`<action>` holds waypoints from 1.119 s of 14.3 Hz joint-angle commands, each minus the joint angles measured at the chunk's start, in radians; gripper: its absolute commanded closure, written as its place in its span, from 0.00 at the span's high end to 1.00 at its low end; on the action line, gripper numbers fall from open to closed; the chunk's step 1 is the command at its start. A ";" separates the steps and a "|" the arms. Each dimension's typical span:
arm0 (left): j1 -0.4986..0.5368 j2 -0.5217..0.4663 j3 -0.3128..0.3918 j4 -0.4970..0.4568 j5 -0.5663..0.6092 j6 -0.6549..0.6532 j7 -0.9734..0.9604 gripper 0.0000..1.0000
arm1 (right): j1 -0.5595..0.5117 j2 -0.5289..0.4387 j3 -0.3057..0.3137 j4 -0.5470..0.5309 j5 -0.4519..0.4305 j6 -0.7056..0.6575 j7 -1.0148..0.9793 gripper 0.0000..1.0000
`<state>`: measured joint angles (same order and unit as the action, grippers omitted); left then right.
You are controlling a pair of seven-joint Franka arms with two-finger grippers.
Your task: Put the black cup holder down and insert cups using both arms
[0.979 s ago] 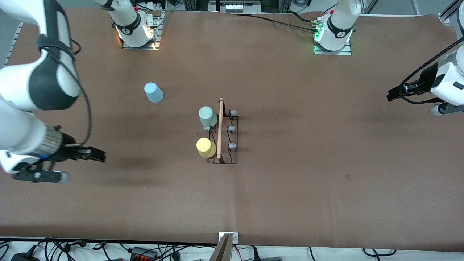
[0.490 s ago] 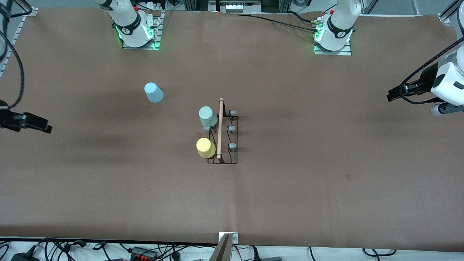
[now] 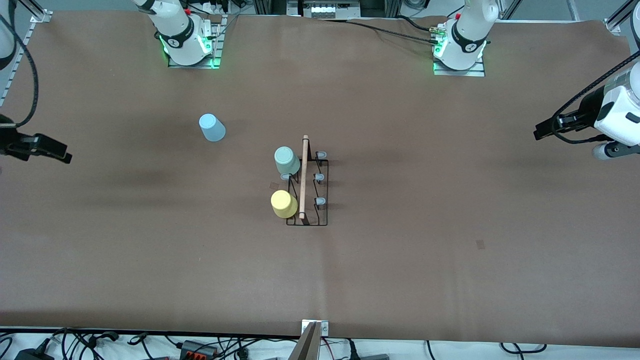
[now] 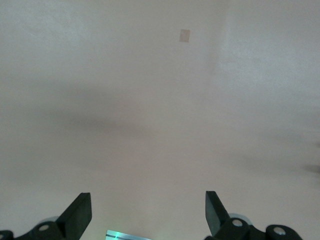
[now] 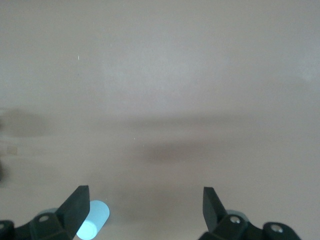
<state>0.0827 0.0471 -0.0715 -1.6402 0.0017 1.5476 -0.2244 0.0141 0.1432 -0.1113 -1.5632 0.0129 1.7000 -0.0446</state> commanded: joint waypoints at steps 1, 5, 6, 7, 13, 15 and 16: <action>0.006 0.005 -0.002 0.022 -0.014 -0.015 -0.001 1.00 | 0.004 -0.112 0.012 -0.148 -0.019 0.039 0.005 1.00; 0.009 0.007 -0.002 0.022 -0.016 -0.009 0.000 1.00 | 0.003 -0.155 0.012 -0.196 -0.025 0.049 -0.014 1.00; 0.009 0.005 -0.002 0.022 -0.016 0.002 0.002 1.00 | 0.003 -0.155 0.012 -0.195 -0.027 0.047 -0.014 1.00; 0.009 0.005 -0.002 0.022 -0.016 0.002 0.003 1.00 | 0.001 -0.155 0.013 -0.187 -0.025 0.046 -0.012 1.00; 0.009 0.005 -0.002 0.022 -0.016 0.002 0.002 1.00 | 0.003 -0.145 0.013 -0.161 -0.019 0.055 -0.008 1.00; 0.009 0.005 -0.002 0.022 -0.016 0.002 0.002 1.00 | 0.003 -0.143 0.013 -0.163 -0.019 0.046 -0.012 1.00; 0.009 0.005 -0.002 0.022 -0.016 0.002 0.002 1.00 | 0.003 -0.142 0.013 -0.163 -0.019 0.046 -0.012 1.00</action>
<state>0.0836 0.0471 -0.0713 -1.6399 0.0017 1.5542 -0.2244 0.0161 0.0064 -0.1025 -1.7251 0.0029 1.7497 -0.0453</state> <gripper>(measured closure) 0.000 0.000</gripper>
